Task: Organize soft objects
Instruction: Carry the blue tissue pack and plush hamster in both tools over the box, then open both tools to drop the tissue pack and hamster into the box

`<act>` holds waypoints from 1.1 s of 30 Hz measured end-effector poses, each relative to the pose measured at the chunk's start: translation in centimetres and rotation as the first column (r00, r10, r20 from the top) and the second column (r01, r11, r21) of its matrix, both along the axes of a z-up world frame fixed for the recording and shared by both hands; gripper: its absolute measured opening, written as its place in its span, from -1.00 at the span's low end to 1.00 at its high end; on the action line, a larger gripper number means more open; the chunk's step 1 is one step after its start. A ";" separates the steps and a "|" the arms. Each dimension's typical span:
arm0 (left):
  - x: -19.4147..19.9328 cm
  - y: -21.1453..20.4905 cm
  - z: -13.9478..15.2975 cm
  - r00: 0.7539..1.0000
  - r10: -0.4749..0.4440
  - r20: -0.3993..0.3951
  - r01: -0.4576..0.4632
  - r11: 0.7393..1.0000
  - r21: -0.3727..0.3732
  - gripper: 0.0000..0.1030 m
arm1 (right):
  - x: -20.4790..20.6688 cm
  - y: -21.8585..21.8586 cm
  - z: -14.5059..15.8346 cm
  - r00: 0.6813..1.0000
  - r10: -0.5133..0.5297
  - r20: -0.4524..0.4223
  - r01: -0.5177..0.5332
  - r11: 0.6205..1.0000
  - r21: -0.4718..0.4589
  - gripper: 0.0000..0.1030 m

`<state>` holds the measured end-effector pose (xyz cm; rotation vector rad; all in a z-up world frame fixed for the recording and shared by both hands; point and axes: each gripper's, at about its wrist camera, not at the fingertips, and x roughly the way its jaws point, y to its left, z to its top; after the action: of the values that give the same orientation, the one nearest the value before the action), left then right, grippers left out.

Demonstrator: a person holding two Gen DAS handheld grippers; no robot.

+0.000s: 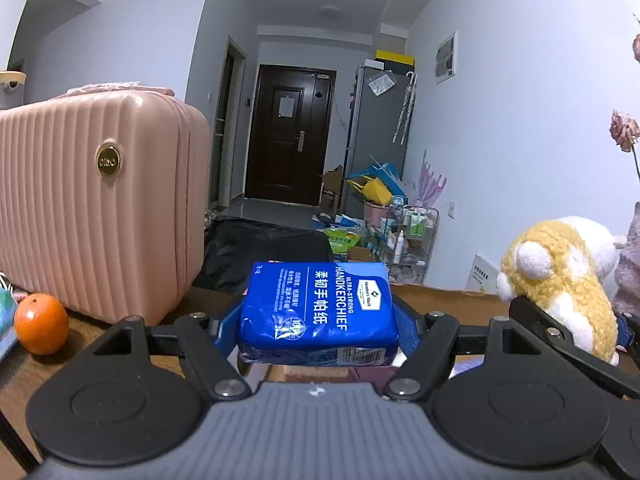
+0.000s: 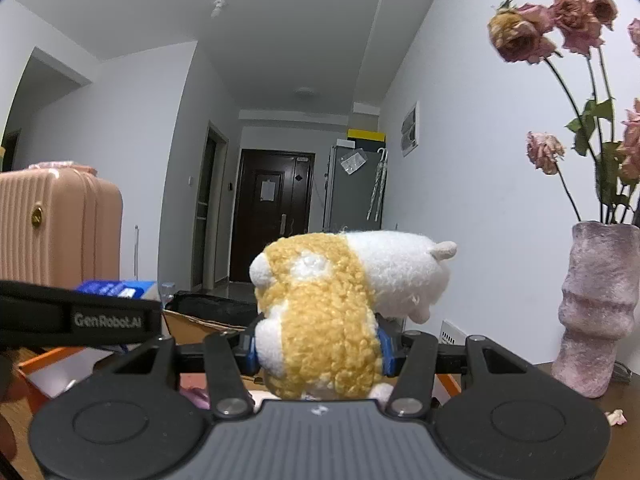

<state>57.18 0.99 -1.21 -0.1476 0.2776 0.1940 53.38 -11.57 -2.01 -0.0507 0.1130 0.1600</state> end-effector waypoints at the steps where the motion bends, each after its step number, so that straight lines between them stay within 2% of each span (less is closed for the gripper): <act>1: 0.2 0.1 0.0 1.000 0.001 0.001 -0.001 1.000 0.001 0.45 | 0.4 0.0 0.0 1.000 0.002 -0.004 -0.002 1.000 -0.007 -0.01; 8: 0.8 -0.1 -0.5 1.000 -0.004 -0.019 0.005 1.000 0.015 0.46 | 1.7 0.1 -0.6 0.997 0.031 -0.069 -0.032 0.999 -0.008 0.02; 10: 0.7 0.0 -0.4 1.000 -0.001 -0.015 0.001 1.000 0.018 0.54 | 1.8 0.0 -0.7 0.996 0.030 -0.078 -0.031 0.999 -0.008 0.04; 13: 0.5 0.1 -0.3 1.000 0.021 -0.005 -0.021 1.000 0.014 0.77 | 1.8 -0.2 -0.6 0.997 0.022 -0.068 -0.023 1.000 -0.005 0.35; 15: 0.2 0.3 -0.2 0.999 0.038 0.003 -0.038 0.999 0.008 0.95 | 1.4 -0.4 -0.6 0.998 0.016 -0.055 -0.015 1.000 0.009 0.74; 20: -0.2 0.5 0.0 0.997 0.075 0.019 -0.075 0.997 -0.007 1.00 | 1.4 -0.9 -0.6 0.998 0.004 -0.055 -0.002 0.999 0.038 1.00; 26: -0.5 0.4 0.1 0.996 0.087 0.022 -0.087 0.996 0.010 1.00 | 1.2 -1.7 -0.6 0.998 0.004 -0.066 0.001 0.998 0.069 1.00; 33: -1.1 0.0 0.2 0.996 0.090 0.028 -0.091 0.996 0.026 1.00 | 0.4 -2.3 -0.4 0.999 -0.015 -0.040 0.018 0.997 0.072 1.00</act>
<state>56.03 0.98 -0.99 -0.1360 0.2418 0.2854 53.77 -13.91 -2.42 0.0253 0.1464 0.1482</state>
